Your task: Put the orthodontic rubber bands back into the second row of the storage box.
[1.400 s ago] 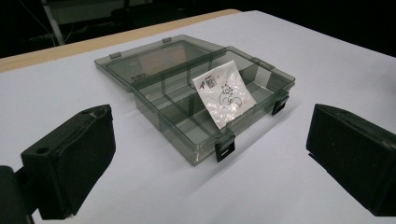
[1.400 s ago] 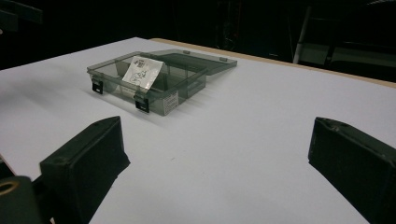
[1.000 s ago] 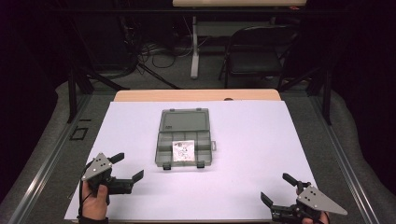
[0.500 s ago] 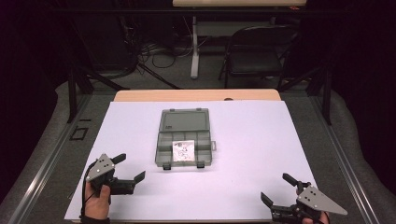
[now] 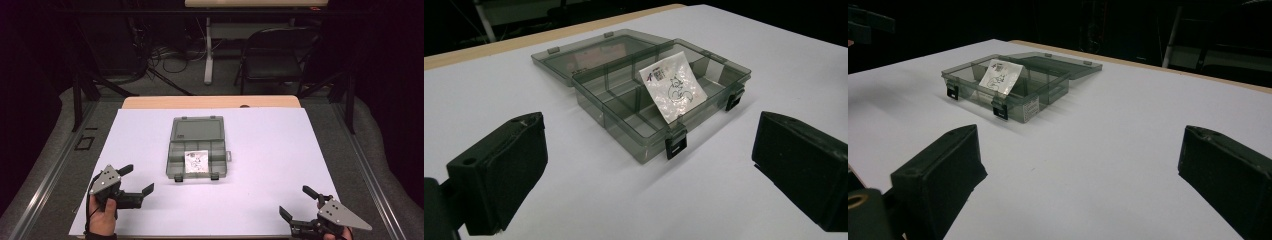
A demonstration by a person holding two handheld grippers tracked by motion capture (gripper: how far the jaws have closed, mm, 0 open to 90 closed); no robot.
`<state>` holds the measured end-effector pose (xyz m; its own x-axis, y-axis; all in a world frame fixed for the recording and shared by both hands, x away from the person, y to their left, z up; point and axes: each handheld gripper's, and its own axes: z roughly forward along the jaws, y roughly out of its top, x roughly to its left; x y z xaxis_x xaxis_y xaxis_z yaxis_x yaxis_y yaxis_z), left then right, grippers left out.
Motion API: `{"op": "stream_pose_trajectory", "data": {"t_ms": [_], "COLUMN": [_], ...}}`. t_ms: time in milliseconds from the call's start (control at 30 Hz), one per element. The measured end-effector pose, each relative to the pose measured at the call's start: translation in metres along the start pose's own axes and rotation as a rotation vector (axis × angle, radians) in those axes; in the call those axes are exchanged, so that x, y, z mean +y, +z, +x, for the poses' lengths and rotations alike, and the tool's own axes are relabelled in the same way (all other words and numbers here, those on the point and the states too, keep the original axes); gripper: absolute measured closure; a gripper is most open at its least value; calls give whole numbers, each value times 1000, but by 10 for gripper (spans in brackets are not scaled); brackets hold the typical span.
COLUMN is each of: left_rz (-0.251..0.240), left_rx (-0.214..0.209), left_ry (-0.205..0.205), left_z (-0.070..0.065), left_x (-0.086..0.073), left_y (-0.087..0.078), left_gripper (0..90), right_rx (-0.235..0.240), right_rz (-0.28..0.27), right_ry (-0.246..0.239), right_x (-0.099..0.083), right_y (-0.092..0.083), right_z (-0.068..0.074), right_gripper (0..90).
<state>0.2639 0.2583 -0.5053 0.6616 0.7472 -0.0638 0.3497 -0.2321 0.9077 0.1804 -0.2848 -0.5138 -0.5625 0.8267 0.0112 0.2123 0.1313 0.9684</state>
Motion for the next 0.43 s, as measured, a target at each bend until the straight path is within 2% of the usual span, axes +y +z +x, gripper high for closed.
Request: {"op": "stream_pose_trajectory", "data": {"t_ms": [167, 433], "left_rz": [9, 17], "left_rx": [-8, 4], "left_ry": [-7, -14], "left_z": [1, 3], "left_x": [0, 0], "left_y": [0, 0], "left_gripper": [17, 17], "right_rx": [1, -2], "right_rz": [2, -5], "right_ry": [2, 10], "right_x": [0, 0], "right_y": [0, -1], "right_z": [0, 0], "right_gripper": [33, 32]}}
